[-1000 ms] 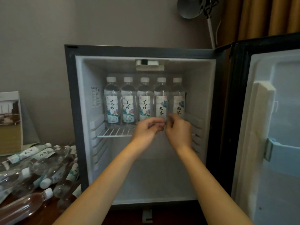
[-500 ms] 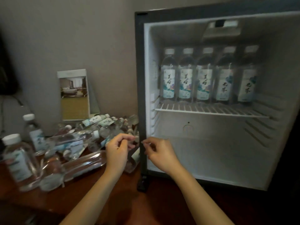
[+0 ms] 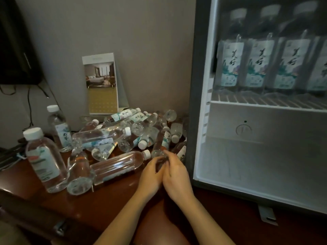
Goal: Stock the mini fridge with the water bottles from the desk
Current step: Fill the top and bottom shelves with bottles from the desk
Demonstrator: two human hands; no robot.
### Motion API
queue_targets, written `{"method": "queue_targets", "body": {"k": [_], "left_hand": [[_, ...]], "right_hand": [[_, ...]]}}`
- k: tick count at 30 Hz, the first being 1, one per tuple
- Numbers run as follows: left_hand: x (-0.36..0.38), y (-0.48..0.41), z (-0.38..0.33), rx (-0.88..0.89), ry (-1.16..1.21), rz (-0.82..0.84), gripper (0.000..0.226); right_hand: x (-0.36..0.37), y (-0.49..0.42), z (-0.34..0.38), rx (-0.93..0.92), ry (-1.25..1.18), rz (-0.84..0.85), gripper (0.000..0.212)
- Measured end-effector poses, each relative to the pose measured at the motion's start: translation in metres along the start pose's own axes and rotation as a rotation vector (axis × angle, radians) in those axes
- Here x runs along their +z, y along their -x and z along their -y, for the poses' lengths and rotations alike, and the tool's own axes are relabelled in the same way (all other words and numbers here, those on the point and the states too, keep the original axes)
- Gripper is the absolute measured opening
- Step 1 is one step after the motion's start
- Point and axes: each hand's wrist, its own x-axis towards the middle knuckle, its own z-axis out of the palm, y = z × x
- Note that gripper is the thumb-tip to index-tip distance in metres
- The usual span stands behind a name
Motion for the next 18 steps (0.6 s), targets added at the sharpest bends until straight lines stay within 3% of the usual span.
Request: {"method": "queue_targets", "body": {"k": [4, 7, 13, 18], "left_hand": [[0.000, -0.002, 0.000, -0.063, -0.169, 0.044, 0.044], [-0.001, -0.002, -0.004, -0.090, -0.171, -0.018, 0.038], [-0.007, 0.004, -0.008, -0.194, 0.154, -0.106, 0.014], [-0.016, 0.011, -0.012, -0.155, 0.388, -0.011, 0.014]], "right_hand": [[0.003, -0.005, 0.004, 0.226, -0.305, -0.003, 0.051], [0.007, -0.006, 0.000, 0.398, -0.487, 0.001, 0.063], [0.017, -0.008, -0.012, 0.519, -0.736, -0.020, 0.064], [0.012, -0.002, -0.006, 0.474, -0.917, 0.045, 0.051]]}}
